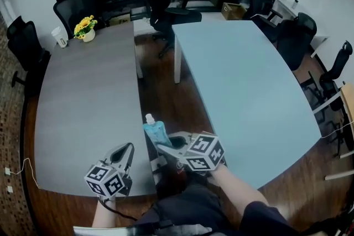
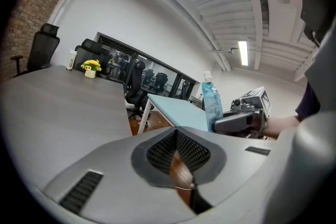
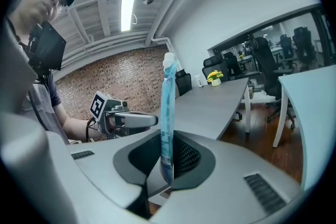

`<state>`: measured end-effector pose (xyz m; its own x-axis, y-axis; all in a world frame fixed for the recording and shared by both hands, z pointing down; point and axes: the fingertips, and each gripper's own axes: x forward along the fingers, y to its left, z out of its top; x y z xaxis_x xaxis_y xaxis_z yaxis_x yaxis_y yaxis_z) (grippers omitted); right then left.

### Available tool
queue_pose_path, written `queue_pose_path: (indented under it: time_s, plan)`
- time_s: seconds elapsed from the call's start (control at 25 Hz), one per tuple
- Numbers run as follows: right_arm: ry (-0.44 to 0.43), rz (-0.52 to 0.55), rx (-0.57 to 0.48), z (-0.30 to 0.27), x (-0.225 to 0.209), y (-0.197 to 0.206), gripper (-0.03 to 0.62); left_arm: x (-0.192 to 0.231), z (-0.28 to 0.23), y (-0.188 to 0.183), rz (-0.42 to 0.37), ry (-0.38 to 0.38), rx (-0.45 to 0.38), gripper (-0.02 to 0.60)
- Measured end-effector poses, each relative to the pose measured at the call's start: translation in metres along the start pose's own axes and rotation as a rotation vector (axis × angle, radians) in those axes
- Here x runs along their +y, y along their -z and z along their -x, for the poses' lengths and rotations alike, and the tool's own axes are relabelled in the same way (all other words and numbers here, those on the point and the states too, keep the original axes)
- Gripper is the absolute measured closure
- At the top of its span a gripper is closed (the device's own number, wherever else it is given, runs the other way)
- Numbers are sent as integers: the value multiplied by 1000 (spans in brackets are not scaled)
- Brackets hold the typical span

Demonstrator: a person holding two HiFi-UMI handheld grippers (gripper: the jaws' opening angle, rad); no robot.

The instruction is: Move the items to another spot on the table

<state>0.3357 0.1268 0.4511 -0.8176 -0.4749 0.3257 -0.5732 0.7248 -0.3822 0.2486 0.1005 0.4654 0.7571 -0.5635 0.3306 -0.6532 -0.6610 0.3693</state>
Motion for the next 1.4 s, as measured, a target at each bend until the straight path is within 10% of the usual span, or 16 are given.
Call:
queue_pose_path:
  time_s: [0.48,0.8,1.4]
  plan:
    - [-44,-115,-54,84,-136,-12,554,-46,-145,-27,-86,-106,134,575]
    - [-131,-134,-146,111,-141,-25,554,-74,-185,-58,-171,-105,175,575]
    - [-39,-131,-201,124,-198,-56,554,-56,-249,-93,-269,-51,165,575]
